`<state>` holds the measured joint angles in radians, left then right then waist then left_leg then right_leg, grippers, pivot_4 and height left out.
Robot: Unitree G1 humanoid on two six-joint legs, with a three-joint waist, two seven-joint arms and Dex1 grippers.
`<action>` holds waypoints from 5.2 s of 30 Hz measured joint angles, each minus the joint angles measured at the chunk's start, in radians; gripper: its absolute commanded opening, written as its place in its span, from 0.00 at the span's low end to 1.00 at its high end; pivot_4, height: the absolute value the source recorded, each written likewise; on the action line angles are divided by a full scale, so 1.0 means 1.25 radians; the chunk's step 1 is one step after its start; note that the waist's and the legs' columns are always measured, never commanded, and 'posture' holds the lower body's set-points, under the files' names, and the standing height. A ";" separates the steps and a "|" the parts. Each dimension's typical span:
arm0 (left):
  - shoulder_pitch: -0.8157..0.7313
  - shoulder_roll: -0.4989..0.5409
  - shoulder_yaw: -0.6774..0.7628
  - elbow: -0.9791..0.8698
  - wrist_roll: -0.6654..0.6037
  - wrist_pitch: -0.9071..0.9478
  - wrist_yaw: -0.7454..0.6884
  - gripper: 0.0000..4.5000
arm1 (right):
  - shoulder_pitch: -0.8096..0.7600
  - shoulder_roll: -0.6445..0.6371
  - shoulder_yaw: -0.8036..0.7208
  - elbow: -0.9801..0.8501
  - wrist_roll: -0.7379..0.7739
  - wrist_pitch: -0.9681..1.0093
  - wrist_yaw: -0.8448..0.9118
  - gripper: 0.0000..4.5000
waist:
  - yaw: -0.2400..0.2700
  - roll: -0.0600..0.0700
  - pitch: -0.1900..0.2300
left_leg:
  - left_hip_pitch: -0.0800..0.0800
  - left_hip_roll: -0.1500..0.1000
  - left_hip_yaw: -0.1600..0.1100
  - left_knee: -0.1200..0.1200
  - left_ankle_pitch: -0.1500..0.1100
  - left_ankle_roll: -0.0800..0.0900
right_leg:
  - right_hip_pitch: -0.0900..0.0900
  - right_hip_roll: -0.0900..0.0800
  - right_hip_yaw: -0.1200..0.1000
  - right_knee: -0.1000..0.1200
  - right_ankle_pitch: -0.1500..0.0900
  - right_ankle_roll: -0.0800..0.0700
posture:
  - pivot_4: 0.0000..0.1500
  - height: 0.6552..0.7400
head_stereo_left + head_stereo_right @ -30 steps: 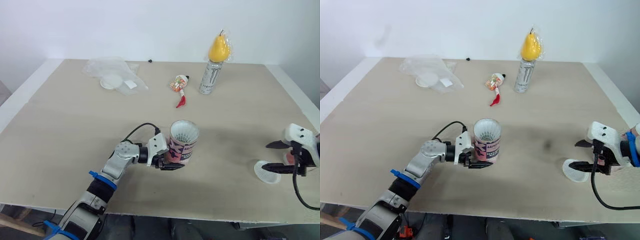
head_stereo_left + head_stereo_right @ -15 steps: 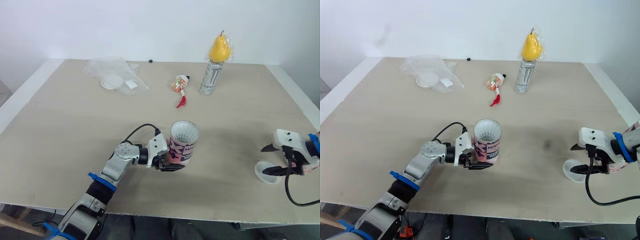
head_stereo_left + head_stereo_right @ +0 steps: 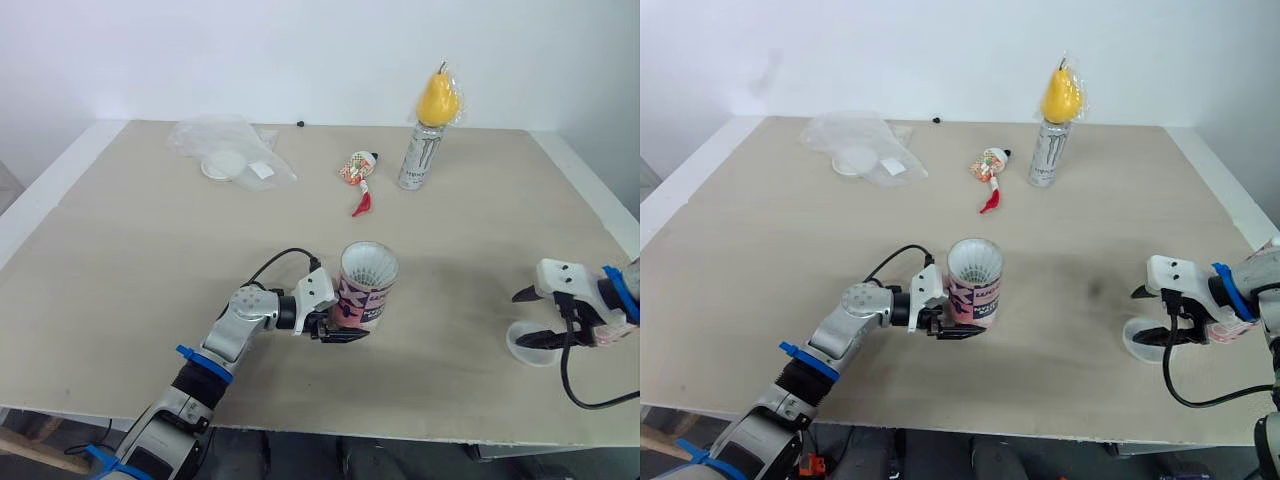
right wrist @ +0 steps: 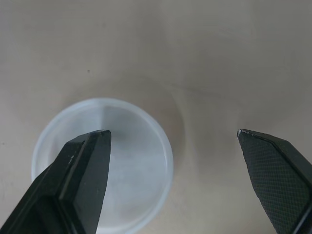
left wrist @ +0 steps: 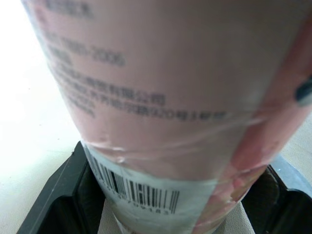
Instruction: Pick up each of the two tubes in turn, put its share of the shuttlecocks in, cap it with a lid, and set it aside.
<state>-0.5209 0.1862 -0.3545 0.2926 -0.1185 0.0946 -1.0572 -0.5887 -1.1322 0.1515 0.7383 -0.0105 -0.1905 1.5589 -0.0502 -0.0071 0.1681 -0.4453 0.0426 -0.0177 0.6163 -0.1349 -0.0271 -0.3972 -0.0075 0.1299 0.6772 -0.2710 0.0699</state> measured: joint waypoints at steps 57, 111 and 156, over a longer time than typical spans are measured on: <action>-0.031 -0.002 -0.021 0.030 0.002 -0.006 -0.019 0.73 | -0.405 0.094 0.060 -0.696 0.349 0.604 0.012 0.02 | 0.005 -0.002 0.001 | 0.000 0.001 0.002 0.000 -0.005 -0.002 | -0.002 -0.002 -0.002 -0.008 -0.001 -0.001 | 1.00 1.00; -0.034 0.000 -0.022 0.031 0.001 -0.001 -0.011 0.73 | -0.463 0.184 0.257 -0.556 0.224 0.337 0.015 0.68 | 0.004 -0.002 0.001 | 0.000 0.002 0.002 0.000 -0.005 -0.002 | -0.002 -0.002 -0.002 -0.008 0.000 -0.001 | 1.00 1.00; -0.037 0.001 -0.018 0.034 0.002 0.016 -0.003 0.73 | -0.164 0.187 0.052 -0.812 0.396 0.733 -0.219 0.01 | 0.002 -0.006 -0.003 | 0.001 0.003 0.002 -0.001 -0.005 -0.002 | -0.002 -0.002 -0.003 -0.009 0.001 -0.001 | 1.00 1.00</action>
<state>-0.5677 0.1879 -0.3764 0.3346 -0.1160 0.1150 -1.0610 -0.7938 -0.8981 0.2162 -0.2767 0.4845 0.7252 1.2851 -0.0477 -0.0152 0.1646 -0.4444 0.0461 -0.0153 0.6155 -0.1413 -0.0293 -0.3991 -0.0100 0.1262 0.6662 -0.2702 0.0684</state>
